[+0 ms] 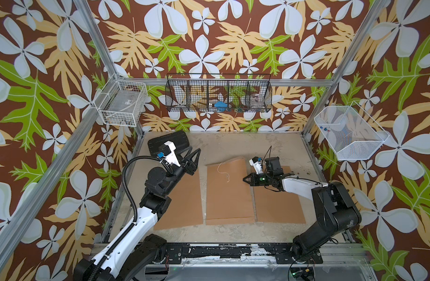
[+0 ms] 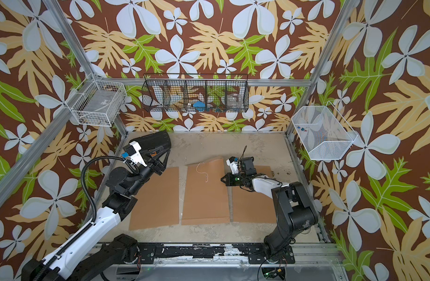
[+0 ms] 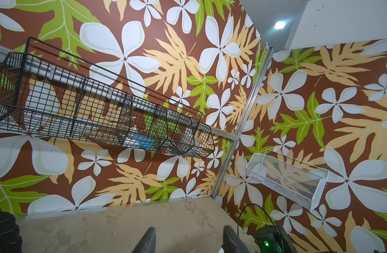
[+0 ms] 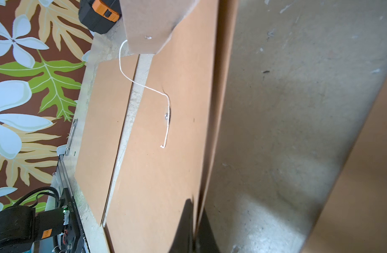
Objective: Open the file bag
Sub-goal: Place the file bag at the center of the board.
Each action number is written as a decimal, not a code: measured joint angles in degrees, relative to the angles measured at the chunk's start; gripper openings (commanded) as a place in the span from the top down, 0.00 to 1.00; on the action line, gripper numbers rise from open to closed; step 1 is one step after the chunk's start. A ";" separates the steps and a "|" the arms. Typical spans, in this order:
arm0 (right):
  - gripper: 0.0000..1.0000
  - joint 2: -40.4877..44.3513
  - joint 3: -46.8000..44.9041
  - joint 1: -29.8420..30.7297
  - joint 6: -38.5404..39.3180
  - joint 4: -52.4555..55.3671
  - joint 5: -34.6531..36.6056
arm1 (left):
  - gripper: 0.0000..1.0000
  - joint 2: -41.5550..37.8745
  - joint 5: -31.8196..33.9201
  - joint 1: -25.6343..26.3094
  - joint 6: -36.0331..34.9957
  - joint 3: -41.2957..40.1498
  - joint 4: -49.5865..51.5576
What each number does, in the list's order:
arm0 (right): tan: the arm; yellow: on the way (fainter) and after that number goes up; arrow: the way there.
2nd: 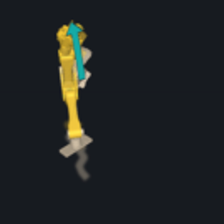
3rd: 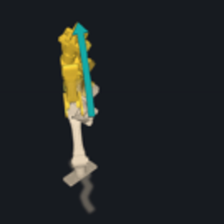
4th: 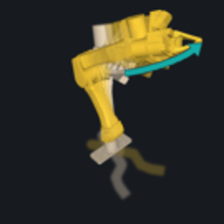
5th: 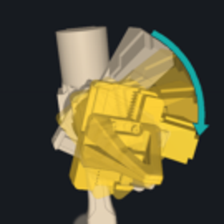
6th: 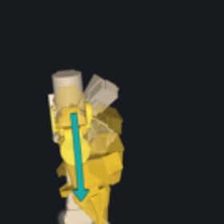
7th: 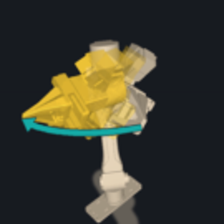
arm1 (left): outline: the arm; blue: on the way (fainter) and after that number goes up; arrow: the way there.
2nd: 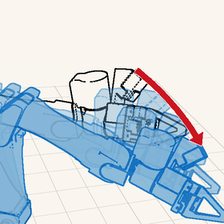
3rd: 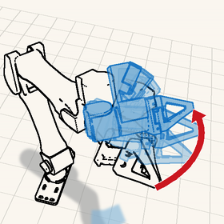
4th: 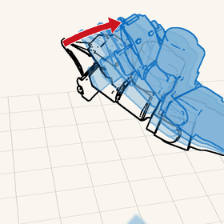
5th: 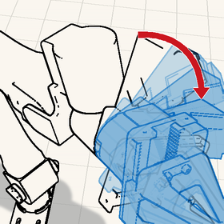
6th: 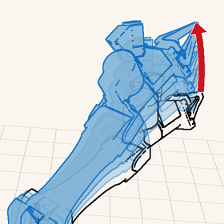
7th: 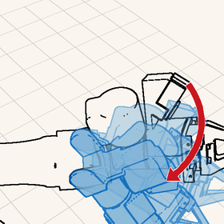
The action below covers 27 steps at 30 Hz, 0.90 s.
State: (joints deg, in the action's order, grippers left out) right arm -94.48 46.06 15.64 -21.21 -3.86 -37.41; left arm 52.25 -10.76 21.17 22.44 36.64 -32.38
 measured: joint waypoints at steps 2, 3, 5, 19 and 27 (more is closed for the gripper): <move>1.00 -0.42 -0.22 0.04 -0.76 -0.22 0.39 | 0.47 0.00 0.00 0.00 -0.02 0.00 0.02; 1.00 -0.57 -0.35 0.04 -0.85 -0.22 0.57 | 0.47 0.00 0.00 0.00 -0.02 0.00 0.00; 0.98 -0.74 -0.66 0.04 -1.05 -0.42 1.11 | 0.47 0.02 0.00 0.00 -0.02 0.00 0.02; 0.84 -1.77 -0.59 0.04 -1.29 0.55 4.48 | 0.47 0.35 0.00 0.00 -0.07 0.00 -0.02; 0.75 -1.73 -0.55 0.04 -1.29 2.23 6.69 | 0.47 0.52 0.02 0.00 -0.11 0.00 -0.02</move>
State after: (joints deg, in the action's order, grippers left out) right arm -96.20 45.52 15.68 -22.50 -1.63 -30.72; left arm 52.77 -10.74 21.17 22.33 36.64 -32.40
